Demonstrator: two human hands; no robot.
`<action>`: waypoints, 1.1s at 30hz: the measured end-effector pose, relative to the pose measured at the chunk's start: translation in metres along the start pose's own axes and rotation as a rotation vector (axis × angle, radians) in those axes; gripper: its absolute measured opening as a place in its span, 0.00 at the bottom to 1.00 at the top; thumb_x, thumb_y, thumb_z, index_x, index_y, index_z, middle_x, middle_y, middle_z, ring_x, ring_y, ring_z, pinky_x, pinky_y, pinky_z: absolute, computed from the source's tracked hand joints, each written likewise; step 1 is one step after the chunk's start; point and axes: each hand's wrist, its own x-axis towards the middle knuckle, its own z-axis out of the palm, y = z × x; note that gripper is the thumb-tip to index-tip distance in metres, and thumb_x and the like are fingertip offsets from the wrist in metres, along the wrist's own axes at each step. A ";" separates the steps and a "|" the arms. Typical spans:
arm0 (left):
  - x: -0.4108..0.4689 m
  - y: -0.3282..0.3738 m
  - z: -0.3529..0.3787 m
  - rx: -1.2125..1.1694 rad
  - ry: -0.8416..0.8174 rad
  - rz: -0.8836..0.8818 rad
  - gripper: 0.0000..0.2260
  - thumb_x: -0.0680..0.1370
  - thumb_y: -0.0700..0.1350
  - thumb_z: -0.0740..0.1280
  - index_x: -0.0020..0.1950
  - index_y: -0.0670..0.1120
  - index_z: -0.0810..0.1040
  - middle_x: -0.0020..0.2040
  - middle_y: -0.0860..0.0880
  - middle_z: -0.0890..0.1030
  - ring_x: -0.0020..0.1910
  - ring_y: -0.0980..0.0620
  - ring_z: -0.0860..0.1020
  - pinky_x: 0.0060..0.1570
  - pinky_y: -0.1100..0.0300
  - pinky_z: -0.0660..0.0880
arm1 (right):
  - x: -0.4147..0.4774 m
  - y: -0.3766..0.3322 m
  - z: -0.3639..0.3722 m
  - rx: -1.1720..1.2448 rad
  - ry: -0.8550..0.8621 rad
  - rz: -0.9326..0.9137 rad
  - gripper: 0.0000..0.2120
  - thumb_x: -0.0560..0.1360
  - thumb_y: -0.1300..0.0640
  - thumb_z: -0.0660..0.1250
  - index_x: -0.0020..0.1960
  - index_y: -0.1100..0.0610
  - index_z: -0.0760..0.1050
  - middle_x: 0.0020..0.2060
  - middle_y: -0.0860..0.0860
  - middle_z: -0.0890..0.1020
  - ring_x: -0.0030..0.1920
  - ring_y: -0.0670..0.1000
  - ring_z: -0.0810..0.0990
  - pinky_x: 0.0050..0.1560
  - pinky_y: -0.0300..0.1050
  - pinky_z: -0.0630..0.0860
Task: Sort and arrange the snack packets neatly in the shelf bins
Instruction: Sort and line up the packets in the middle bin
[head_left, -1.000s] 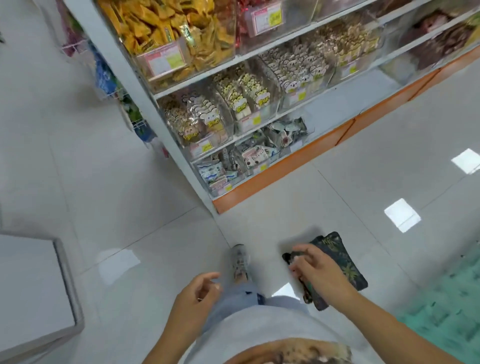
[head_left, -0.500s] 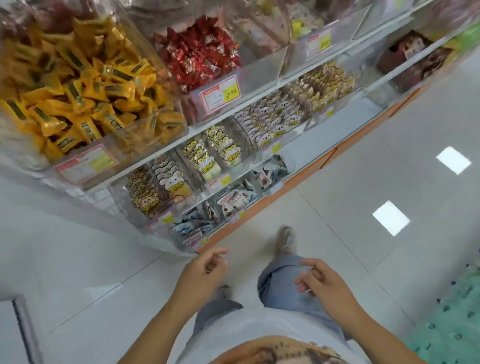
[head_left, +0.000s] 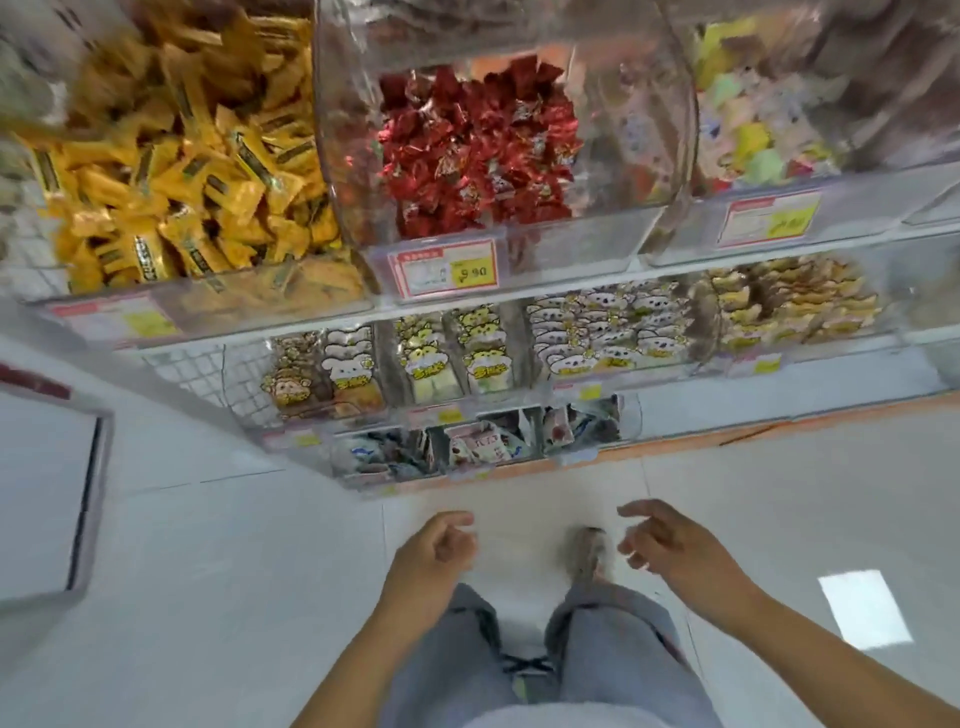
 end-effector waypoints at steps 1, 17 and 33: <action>0.005 -0.011 0.000 0.005 0.012 -0.016 0.09 0.75 0.58 0.65 0.54 0.61 0.76 0.47 0.48 0.82 0.44 0.52 0.81 0.46 0.59 0.76 | 0.011 -0.003 0.002 -0.031 -0.020 -0.006 0.10 0.79 0.60 0.62 0.55 0.48 0.75 0.37 0.51 0.85 0.40 0.51 0.82 0.51 0.51 0.76; 0.244 -0.217 -0.055 0.128 0.415 0.303 0.13 0.73 0.47 0.70 0.54 0.60 0.78 0.47 0.58 0.79 0.45 0.59 0.80 0.46 0.61 0.78 | 0.274 0.027 0.209 -0.379 -0.062 -0.496 0.08 0.81 0.49 0.57 0.56 0.36 0.69 0.47 0.39 0.79 0.46 0.37 0.76 0.47 0.30 0.72; 0.277 -0.276 -0.088 0.826 0.807 0.678 0.14 0.78 0.47 0.66 0.63 0.49 0.79 0.52 0.47 0.79 0.54 0.48 0.75 0.54 0.59 0.68 | 0.304 0.027 0.284 -0.769 0.021 -1.010 0.16 0.81 0.52 0.59 0.68 0.48 0.71 0.56 0.51 0.78 0.50 0.51 0.78 0.49 0.45 0.75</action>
